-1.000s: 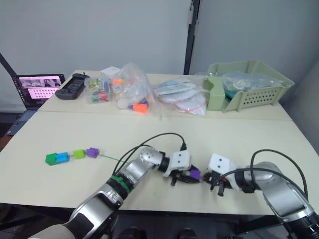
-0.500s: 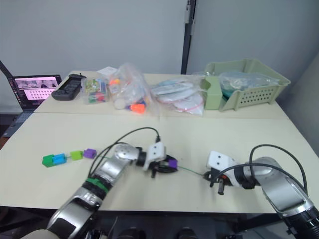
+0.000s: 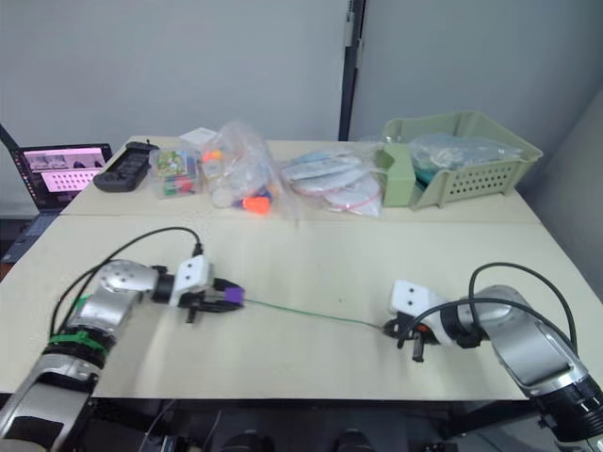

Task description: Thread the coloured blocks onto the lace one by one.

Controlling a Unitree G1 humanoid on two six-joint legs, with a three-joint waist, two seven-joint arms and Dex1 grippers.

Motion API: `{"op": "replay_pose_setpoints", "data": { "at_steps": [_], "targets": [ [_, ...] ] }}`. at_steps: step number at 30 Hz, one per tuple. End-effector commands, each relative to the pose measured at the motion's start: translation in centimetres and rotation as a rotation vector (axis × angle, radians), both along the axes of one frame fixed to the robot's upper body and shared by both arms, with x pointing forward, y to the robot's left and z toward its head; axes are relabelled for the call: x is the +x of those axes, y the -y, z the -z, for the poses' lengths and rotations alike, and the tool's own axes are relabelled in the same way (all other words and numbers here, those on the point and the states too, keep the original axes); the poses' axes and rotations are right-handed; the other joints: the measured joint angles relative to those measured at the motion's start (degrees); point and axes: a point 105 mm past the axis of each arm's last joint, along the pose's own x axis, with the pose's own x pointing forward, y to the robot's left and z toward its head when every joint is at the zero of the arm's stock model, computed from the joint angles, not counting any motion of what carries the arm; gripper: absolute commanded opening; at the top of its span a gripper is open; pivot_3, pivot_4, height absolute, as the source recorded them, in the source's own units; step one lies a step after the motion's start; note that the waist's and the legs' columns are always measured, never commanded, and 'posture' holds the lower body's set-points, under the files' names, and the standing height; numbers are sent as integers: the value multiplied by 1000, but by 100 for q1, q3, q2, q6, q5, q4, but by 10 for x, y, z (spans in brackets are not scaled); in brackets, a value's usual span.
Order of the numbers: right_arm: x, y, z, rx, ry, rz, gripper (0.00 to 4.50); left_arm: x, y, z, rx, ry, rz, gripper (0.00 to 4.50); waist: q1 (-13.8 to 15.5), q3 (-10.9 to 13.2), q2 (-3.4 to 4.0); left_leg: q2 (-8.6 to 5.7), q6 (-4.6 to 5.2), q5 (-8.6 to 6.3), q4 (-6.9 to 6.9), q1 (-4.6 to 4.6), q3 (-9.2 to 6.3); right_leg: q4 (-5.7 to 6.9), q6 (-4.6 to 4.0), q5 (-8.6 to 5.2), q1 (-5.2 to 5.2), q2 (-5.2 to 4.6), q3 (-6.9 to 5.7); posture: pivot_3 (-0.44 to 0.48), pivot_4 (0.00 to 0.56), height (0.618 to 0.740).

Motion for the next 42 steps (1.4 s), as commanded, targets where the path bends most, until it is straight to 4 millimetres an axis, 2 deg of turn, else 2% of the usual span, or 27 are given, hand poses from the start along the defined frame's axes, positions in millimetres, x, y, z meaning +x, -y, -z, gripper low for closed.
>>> {"op": "replay_pose_setpoints", "data": {
  "at_steps": [1, 5, 13, 15, 19, 21, 22, 25, 27, 31, 38, 42],
  "targets": [
    [3, 1, -11, -11, 41, -13, 0, -7, -48, 12, 125, -70, -89, 1209, -12, 0, 0, 2, 0, 0, 0, 1, 7, 1, 0, 0, 0, 1, 0, 0, 150, 734],
    [3, 2, -11, -13, 40, -15, 0, -13, -66, 11, 154, -85, -99, 1209, -49, -4, 8, 5, 1, -1, -11, 13, 42, 5, -4, -3, -1, 0, 1, 0, 150, 734],
    [4, 0, -11, -7, 39, -29, 0, -17, -81, 11, 158, -144, -140, 1209, -11, -4, 7, 5, 1, -1, -12, 14, 53, 5, -3, -3, -1, -4, 1, 0, 150, 734],
    [5, -2, -11, -5, 40, -33, 0, -16, -80, 4, 138, -148, -130, 2239, -18, -3, 7, 6, 1, -1, -13, 14, 54, 6, -3, -3, -2, -3, 1, 0, 150, 734],
    [6, -3, -12, -2, 39, -36, 0, -13, -81, -9, 152, -129, -116, 3548, 18, -2, 4, 4, 1, -1, -10, 0, 55, 8, -3, -3, -13, -5, 1, 0, 150, 734],
    [6, -4, -12, 2, 35, -38, 0, -13, -83, -18, 168, -142, -103, 4352, 29, -1, 3, 2, 1, -1, -4, -22, 55, 10, -2, -3, -31, -6, 1, 0, 150, 734],
    [6, -5, -12, 5, 34, -38, 0, -12, -84, -24, 190, -147, -98, 4475, 31, -1, 3, 2, 1, -1, -2, -28, 55, 12, -2, -3, -38, -6, 1, 0, 150, 734],
    [6, -7, -11, 14, 32, -37, 0, -9, -82, -37, 239, -147, -85, 4475, 32, 1, -2, 2, -2, 1, 14, -80, 54, 33, -2, -2, -96, -4, 1, 0, 150, 734],
    [6, -9, -11, 19, 31, -35, 0, -5, -74, -45, 256, -127, -56, 4475, 40, 1, -2, 0, -3, 2, 15, -84, 53, 35, -2, -2, -98, -5, 1, 0, 150, 734],
    [7, -12, -11, 29, 30, -34, 0, 4, -60, -44, 347, -98, -17, 4475, 77, 2, -4, -6, -3, 2, 16, -85, 52, 32, 1, -1, -94, -10, 1, 0, 150, 734],
    [4, -14, -9, 42, 18, -20, 0, 7, -63, -49, 486, -61, 23, 4475, 42, 4, -7, -3, -3, 2, 15, -86, 51, 33, 1, 0, -99, -5, 1, 0, 150, 734],
    [3, -16, -9, 49, 14, -18, 0, 7, -62, -60, 520, -40, 56, 4475, 40, 4, -7, -3, -2, 2, 14, -86, 51, 33, 1, 0, -99, -5, 1, 0, 150, 734]
  ]
}}
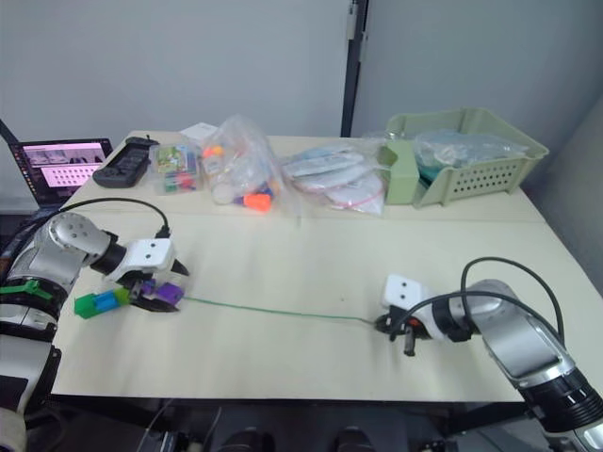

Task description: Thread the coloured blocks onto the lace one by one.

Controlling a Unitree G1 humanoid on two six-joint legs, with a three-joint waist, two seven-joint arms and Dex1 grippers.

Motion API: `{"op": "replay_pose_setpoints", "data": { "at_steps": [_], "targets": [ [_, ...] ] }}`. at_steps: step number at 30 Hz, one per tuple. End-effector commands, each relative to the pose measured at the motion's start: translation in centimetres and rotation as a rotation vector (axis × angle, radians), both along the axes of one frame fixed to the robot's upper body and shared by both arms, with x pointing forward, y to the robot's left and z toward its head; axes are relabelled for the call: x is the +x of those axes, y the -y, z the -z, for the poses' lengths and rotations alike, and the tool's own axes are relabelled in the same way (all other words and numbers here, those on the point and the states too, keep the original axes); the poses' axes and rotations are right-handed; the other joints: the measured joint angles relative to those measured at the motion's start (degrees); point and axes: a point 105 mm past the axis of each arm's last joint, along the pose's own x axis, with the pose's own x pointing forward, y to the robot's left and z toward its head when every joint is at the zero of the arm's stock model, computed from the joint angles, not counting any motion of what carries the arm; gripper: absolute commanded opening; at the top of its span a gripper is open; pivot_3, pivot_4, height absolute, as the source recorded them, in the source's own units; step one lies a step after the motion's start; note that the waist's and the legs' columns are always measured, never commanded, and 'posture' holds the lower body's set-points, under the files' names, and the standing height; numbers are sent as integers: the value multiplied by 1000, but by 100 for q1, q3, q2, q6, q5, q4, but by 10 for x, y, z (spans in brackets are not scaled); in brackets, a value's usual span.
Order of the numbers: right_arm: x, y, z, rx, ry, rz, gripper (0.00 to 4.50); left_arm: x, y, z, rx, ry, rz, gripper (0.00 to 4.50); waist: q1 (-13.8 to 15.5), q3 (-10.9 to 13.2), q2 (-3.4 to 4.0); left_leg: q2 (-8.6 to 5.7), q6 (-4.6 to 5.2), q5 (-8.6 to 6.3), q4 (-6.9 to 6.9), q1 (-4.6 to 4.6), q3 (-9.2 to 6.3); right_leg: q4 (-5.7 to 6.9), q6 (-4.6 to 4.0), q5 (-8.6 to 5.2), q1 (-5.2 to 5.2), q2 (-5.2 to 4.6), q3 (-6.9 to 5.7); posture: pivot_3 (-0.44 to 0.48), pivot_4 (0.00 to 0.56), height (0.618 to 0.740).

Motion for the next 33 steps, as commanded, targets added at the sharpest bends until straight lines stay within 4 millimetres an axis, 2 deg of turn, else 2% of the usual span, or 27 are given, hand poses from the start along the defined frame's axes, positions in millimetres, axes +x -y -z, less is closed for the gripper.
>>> {"op": "replay_pose_setpoints", "data": {
  "at_steps": [1, 6, 10, 14, 18, 24, 25, 29, 33],
  "targets": [
    [-2, -4, -7, 13, 21, -10, 0, 2, -2, -21, 49, 53, 43, 4475, 1, 1, -1, 0, 0, 0, 0, 0, 0, 0, 0, 0, 0, 0, 0, 0, 150, 734],
    [-3, -8, -7, 22, 21, -11, 0, 0, 2, -24, 94, 72, 108, 4475, 7, 1, -1, -1, 0, 0, 1, -1, 0, 0, 0, 0, 1, -2, 0, 0, 150, 734],
    [-2, -10, -8, 24, 21, -13, 0, -2, 2, -15, 174, 64, 164, 4475, 10, 1, -2, -2, 0, 0, 3, -2, 0, -1, 0, 0, 2, -3, 0, 0, 150, 734],
    [-2, -10, -8, 22, 25, -13, 0, -4, 5, -8, 169, 58, 185, 4475, 5, 1, -2, 0, 0, 0, 2, -1, 0, 0, 0, 0, 0, -1, 0, 0, 150, 734],
    [-1, -10, -8, 19, 25, -9, 0, -5, 3, -4, 192, 58, 193, 3361, 4, 1, -2, -1, 0, 0, 3, -1, 0, 0, 0, 0, 1, -2, 0, 0, 150, 734],
    [-1, -9, -8, 11, 24, -11, 0, -4, 4, -4, 184, 62, 189, 1328, 13, 1, -2, -2, 0, 0, 4, -1, 0, 0, 0, 0, 2, -3, 0, 0, 150, 734],
    [-1, -9, -8, 8, 25, -12, 0, -3, 4, -5, 183, 63, 186, 1182, 13, 1, -2, -2, 0, 0, 4, -1, 0, 0, 0, 0, 2, -3, 0, 0, 150, 734],
    [-2, -2, -9, -9, 28, -2, 0, -2, 3, -5, 170, 66, 170, 1183, 14, 1, -2, -2, 0, 0, 4, -1, -1, 1, 0, 0, 2, -3, 0, 0, 150, 734],
    [-4, 19, -11, -54, 35, 34, 0, -3, 2, -5, 152, 56, 142, 1183, 28, 1, -2, -3, 0, 0, 4, -1, -1, 1, 1, 0, 3, -4, 0, 0, 150, 734]
  ]
}}
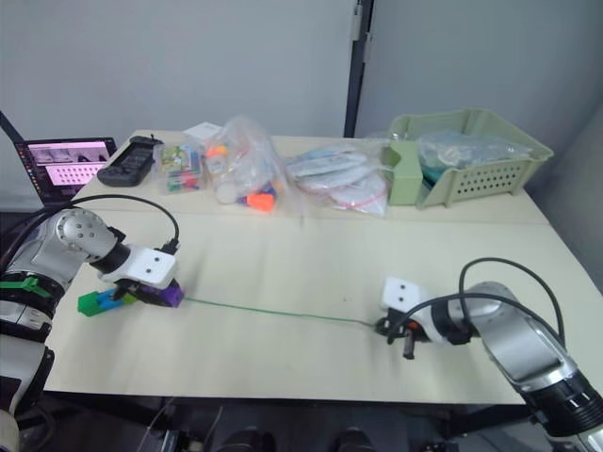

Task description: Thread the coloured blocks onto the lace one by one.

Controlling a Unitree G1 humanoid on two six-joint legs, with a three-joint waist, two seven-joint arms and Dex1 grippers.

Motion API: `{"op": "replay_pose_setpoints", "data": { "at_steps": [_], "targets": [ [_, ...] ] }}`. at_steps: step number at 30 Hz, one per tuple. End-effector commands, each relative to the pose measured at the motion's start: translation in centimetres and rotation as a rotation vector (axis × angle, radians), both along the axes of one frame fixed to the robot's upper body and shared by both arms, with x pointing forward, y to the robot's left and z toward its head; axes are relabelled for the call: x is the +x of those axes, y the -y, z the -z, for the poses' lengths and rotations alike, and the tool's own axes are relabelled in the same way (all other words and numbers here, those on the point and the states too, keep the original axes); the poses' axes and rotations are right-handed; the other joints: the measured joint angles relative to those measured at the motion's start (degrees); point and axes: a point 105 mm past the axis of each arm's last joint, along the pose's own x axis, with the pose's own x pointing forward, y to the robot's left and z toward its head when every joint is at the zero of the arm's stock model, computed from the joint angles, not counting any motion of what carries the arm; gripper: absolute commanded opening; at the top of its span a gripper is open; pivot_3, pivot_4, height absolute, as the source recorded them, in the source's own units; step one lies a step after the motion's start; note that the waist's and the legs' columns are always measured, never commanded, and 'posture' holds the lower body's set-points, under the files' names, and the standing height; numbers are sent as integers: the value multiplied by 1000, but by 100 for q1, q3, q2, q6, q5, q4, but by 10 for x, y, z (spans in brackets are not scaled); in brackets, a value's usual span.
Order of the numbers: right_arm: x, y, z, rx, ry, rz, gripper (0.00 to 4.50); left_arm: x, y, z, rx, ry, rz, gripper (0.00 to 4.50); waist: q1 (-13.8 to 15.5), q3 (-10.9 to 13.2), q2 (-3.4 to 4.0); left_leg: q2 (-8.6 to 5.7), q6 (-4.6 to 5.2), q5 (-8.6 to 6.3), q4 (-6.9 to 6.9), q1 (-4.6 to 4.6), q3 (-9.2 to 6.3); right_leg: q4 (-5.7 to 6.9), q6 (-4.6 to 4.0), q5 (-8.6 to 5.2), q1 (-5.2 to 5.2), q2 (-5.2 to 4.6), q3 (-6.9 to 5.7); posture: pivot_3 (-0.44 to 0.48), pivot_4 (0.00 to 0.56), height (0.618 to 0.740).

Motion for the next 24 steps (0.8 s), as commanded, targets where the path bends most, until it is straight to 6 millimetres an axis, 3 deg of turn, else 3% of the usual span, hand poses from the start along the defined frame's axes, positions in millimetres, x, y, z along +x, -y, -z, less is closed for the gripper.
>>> {"op": "replay_pose_setpoints", "data": {
  "at_steps": [1, 6, 9, 13, 24],
  "targets": [
    [1, 20, -12, -37, 48, 30, 0, 2, -1, -8, -22, 27, -26, 1183, -3, 0, 0, 0, 0, 0, 0, 0, 1, 0, 0, 0, 0, -1, 0, 0, 150, 734],
    [1, 66, -12, -106, 60, 119, 0, -3, -5, -5, -23, 8, -50, 1183, -8, 0, 1, -1, 0, 0, 0, 4, 1, 2, 0, 0, 4, -2, 0, 0, 150, 734],
    [0, 80, -10, -100, 58, 137, 0, -9, -7, -3, -24, -10, -63, 1183, -25, 0, 1, 1, 0, 0, 0, 7, 4, 1, 0, 0, 4, -2, 0, 0, 150, 734],
    [2, 87, -7, -91, 66, 132, 0, -17, -8, -1, -31, -29, -76, 1183, -59, -1, 2, 4, 0, 0, -3, 10, 4, 3, 0, 0, 3, 2, 1, 0, 150, 734],
    [13, 73, 2, -67, 89, 64, 0, -16, -4, -2, -88, 7, -116, 1183, -37, -1, 2, 3, 0, 0, -2, 10, 6, 3, 0, 0, 4, 1, 4, 0, 150, 734]
  ]
}}
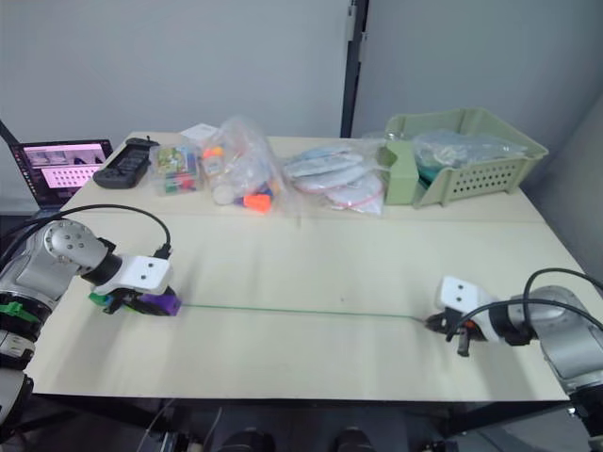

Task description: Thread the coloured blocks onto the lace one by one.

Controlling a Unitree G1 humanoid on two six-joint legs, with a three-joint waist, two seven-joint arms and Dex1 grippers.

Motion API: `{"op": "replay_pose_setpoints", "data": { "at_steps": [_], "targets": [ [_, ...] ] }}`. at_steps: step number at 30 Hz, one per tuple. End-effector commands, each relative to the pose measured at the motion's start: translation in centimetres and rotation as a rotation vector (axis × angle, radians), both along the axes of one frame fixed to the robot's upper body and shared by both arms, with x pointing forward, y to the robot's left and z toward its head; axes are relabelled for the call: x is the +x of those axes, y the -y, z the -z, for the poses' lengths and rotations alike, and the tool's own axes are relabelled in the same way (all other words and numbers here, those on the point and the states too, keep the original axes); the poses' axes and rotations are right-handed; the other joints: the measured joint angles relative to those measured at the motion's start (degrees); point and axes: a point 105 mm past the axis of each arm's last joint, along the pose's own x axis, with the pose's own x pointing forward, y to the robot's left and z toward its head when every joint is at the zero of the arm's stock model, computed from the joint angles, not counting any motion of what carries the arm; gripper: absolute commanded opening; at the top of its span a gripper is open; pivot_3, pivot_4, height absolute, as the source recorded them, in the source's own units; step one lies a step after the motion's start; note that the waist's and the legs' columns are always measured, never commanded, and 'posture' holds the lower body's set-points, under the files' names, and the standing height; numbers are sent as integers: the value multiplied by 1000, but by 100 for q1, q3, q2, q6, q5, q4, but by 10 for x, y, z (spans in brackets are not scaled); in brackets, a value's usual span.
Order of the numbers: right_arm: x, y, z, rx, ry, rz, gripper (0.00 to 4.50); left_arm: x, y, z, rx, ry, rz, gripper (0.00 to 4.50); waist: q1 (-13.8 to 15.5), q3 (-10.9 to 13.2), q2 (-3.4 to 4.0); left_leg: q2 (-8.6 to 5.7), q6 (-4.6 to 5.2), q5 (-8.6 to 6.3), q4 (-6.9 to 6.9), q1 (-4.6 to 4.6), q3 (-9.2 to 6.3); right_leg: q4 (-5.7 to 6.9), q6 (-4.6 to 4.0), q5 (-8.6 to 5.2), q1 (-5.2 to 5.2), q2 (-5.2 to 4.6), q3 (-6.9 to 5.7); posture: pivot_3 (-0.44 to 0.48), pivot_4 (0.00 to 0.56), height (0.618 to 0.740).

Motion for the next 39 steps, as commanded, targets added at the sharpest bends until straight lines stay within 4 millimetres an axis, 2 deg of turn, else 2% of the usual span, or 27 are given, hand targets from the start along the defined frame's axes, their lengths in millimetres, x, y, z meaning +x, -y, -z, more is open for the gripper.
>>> {"op": "replay_pose_setpoints", "data": {
  "at_steps": [1, 4, 5, 7, 11, 14, 17, 19, 22, 23, 25, 27, 31, 34, 39],
  "targets": [
    [4, -3, -6, -11, 36, -27, 0, 2, -2, -7, -36, 30, -30, 1183, 1, 0, 0, 0, 0, 0, 0, 1, 0, 0, 0, 0, 1, 0, 0, 0, 150, 734],
    [3, -4, -6, -4, 29, -33, 0, 0, 2, -8, -62, 20, -31, 1183, 2, 0, 0, 0, 0, 0, 1, 1, 0, 0, 0, 0, 2, 0, 0, 0, 150, 734],
    [3, -4, -8, -2, 31, -32, 329, 0, 3, -9, -83, 12, -35, 1183, 2, 0, 0, 0, 0, 0, 1, 1, 0, 0, 0, 0, 2, 0, 0, 0, 150, 734],
    [4, -4, -16, 13, 41, -27, 1024, 0, 6, -12, -123, 10, -45, 2223, 4, 0, 0, 0, 0, 0, 1, 1, 0, 0, 0, 0, 1, -1, 0, 0, 150, 734],
    [2, -3, -26, 31, 49, -21, 2365, -2, 11, -22, -196, 9, -60, 3519, 16, 0, 0, -1, 0, 0, 3, -3, -1, 0, 0, 0, 1, -1, 0, 0, 150, 734],
    [-2, -1, -45, 104, 54, 11, 3355, -2, 9, -39, -288, 23, -103, 4469, 13, 0, 0, 0, 0, 0, 3, -2, -1, 0, 0, 0, 1, -1, 0, 0, 150, 734],
    [-9, 9, -60, 188, 49, 72, 4399, -7, -2, -55, -440, 24, -192, 4500, 10, 0, 0, 1, 0, 0, 2, -2, -4, 3, 0, 0, 0, -1, 0, 0, 150, 734],
    [-12, 16, -63, 216, 50, 106, 4456, -10, -9, -61, -498, 35, -230, 4500, 4, 0, 0, 2, 1, -1, 0, 1, -7, 6, 0, 0, 0, -1, -1, 0, 150, 734],
    [-16, 28, -71, 299, 67, 188, 4456, -18, -21, -82, -708, 35, -344, 4500, 2, 0, 0, 3, 2, -1, -1, 2, -6, 7, 0, 0, 1, -1, -2, 0, 150, 734],
    [-17, 35, -74, 330, 83, 223, 4456, -26, -35, -82, -746, 39, -399, 4500, -6, 0, 0, 4, 1, -1, 0, 2, -6, 5, 0, 0, 0, 0, -2, 0, 150, 734],
    [-17, 46, -76, 373, 118, 284, 4456, -32, -65, -73, -748, 81, -580, 4500, -54, 0, 0, 7, 1, -1, -1, 6, -6, 6, 0, 0, 1, -2, -1, 0, 150, 734],
    [-15, 49, -77, 429, 129, 320, 4456, -38, -87, -76, -839, 177, -663, 4500, -55, 0, 0, 7, 2, -1, -10, 13, -7, 6, -1, 0, 0, -2, 0, 0, 150, 734],
    [-11, 55, -75, 477, 151, 358, 4456, -51, -105, -69, -875, 266, -748, 4500, -15, 0, 0, 16, 0, 0, -9, 17, 1, 2, -2, 0, 3, -8, -1, 0, 150, 734],
    [-3, 63, -73, 504, 196, 394, 4456, -64, -124, -51, -833, 313, -848, 4500, 13, 0, 1, 15, -2, 1, -8, 20, 6, 0, -2, 0, 8, -16, -1, 0, 150, 734],
    [2, 73, -67, 510, 227, 433, 4456, -75, -130, -39, -850, 339, -888, 4500, 51, 0, 0, 15, -3, 1, -8, 18, 8, -2, -3, 1, 7, -16, -1, 0, 150, 734]
  ]
}}
